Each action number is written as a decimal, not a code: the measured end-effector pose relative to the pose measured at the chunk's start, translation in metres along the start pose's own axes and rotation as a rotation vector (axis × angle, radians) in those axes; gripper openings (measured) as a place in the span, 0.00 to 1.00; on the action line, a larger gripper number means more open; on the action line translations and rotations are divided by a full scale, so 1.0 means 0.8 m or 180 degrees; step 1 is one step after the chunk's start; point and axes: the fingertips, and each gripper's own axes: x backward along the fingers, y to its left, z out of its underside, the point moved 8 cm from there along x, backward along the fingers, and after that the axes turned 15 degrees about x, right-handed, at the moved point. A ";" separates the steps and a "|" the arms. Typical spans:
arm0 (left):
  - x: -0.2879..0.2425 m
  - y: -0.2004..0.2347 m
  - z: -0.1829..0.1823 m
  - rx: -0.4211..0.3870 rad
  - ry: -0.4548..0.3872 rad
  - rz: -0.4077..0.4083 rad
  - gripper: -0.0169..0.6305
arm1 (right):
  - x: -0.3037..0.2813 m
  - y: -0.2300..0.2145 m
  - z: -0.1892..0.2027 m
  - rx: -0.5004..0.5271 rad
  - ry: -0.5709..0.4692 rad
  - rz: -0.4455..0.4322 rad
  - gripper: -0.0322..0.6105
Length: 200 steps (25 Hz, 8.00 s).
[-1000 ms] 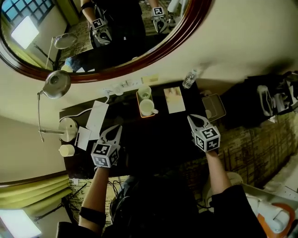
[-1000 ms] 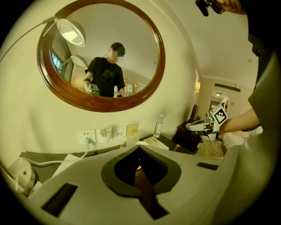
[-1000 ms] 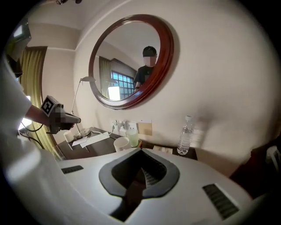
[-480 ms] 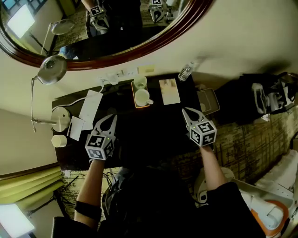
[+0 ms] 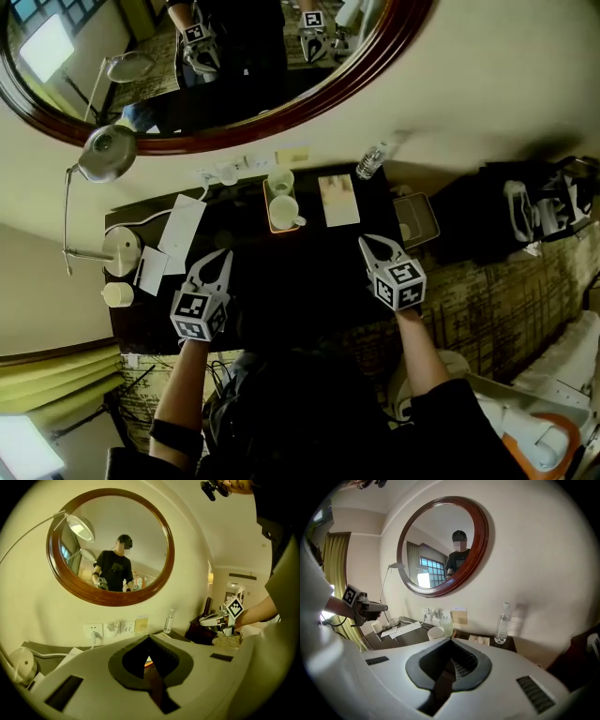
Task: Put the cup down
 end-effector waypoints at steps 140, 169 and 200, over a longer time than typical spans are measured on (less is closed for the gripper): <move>-0.118 -0.142 0.038 -0.0565 0.0465 0.0581 0.03 | 0.071 -0.057 0.102 -0.0389 -0.0079 0.0327 0.05; -0.021 -0.034 0.034 -0.0049 0.0097 -0.0175 0.03 | -0.011 -0.037 0.023 0.0057 -0.0072 -0.0086 0.10; -0.088 0.006 0.058 0.0016 0.0159 -0.0723 0.03 | -0.380 -0.026 -0.036 0.1495 -0.0159 -0.1941 0.81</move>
